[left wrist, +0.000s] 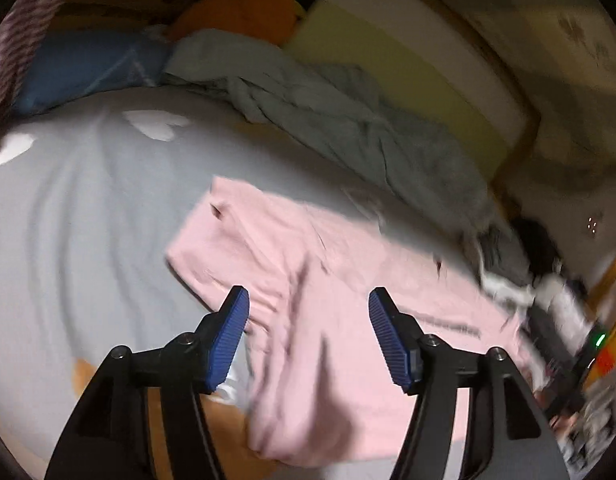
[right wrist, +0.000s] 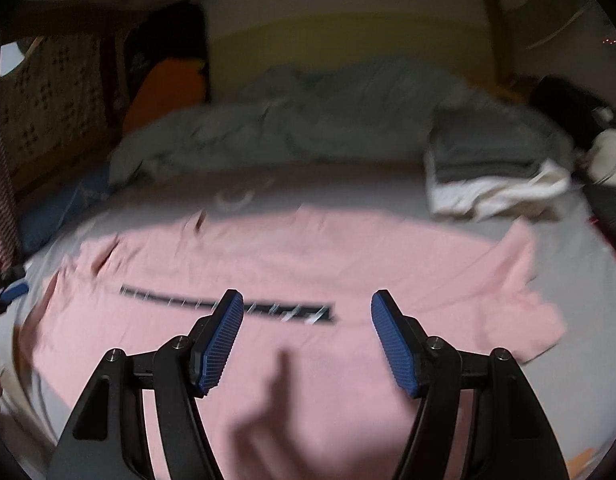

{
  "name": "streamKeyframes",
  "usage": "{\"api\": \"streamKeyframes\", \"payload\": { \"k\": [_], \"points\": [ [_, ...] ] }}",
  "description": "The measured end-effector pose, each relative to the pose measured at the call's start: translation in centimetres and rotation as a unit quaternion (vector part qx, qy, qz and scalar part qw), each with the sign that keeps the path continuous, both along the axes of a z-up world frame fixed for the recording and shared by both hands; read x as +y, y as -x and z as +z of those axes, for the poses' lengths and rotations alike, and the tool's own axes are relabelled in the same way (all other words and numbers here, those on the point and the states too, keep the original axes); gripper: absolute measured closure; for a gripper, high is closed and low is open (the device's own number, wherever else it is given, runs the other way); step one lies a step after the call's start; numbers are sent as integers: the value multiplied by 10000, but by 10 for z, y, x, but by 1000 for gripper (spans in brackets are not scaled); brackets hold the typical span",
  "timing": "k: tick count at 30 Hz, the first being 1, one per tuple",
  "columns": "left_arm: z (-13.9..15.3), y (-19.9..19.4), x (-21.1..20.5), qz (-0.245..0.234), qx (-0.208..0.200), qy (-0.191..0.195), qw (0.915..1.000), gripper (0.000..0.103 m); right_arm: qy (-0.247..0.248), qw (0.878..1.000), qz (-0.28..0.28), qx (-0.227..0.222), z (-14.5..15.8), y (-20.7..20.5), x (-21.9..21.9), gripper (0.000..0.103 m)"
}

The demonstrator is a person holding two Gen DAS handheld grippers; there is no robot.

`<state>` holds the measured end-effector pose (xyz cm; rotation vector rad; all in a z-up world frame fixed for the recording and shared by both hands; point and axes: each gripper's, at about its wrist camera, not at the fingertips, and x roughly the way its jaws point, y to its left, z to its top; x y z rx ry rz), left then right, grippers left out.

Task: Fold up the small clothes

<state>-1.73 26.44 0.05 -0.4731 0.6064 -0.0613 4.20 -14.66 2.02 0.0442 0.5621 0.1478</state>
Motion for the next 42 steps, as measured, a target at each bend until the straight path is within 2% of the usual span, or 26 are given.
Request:
{"api": "streamKeyframes", "payload": {
  "k": [1,3,5,7,8,10,11,14,17,19,21,23,25,28,30,33,34,35,36,37,39,42],
  "points": [
    [-4,0,-8,0,128,-158,9998,43,-20,9998,-170,-68,4,3,-8,35],
    [-17,6,-16,-72,356,-116,9993,46,-151,9988,-448,-86,6,10,-25,35],
    [-27,8,-20,-122,473,210,9986,66,-188,9963,-838,-22,3,23,-47,35],
    [-29,21,-19,96,394,350,9986,76,-71,9915,-1296,-96,-4,46,-69,35],
    [-28,30,-24,143,325,361,9987,83,11,9882,-1526,-99,-9,60,-79,35],
    [-24,41,-28,139,234,268,9993,90,-35,9870,-1609,-1,-14,80,-93,35],
    [-23,40,-30,130,243,150,9995,100,-118,9874,-1577,36,-14,87,-97,35],
    [-21,41,-37,340,340,-311,9984,100,-373,9901,-1329,244,-18,95,-104,35],
    [-28,48,-31,657,497,-341,9960,100,-578,9891,-1216,595,-26,87,-109,38],
    [-33,52,-25,746,573,-159,9954,100,-918,9871,-1021,827,-33,85,-111,50],
    [-35,53,-24,811,689,-210,9941,100,-1113,9849,-834,1033,-39,80,-111,62],
    [-38,55,-26,857,754,-286,9931,100,-984,9838,-910,1193,-45,74,-109,87],
    [-38,57,-27,918,750,-371,9923,100,-1079,9834,-1016,1044,-44,80,-109,92],
    [-39,62,-28,992,746,-369,9916,100,-764,9885,-1081,733,-34,88,-102,93],
    [-41,62,-27,979,788,-368,9914,100,-567,9890,-1118,786,-37,87,-97,93],
    [-43,60,-27,925,837,-350,9916,97,-496,9855,-1120,1171,-48,79,-98,93],
    [-42,62,-27,913,740,-296,9926,95,-624,9845,-1158,1163,-47,80,-102,88],
    [-39,66,-26,878,626,-203,9940,83,-746,9834,-1230,1107,-44,83,-107,73],
    [-37,69,-27,819,519,-88,9953,75,-788,9825,-1338,1028,-41,86,-111,63],
    [-35,73,-28,764,389,48,9963,60,-857,9810,-1532,825,-37,92,-117,42],
    [-33,82,-31,672,192,309,9971,58,-1099,9788,-1636,552,-30,100,-127,38],
    [-44,89,-35,520,269,829,9948,54,-1769,9762,-1072,647,-32,106,-131,38]
  ]
}}
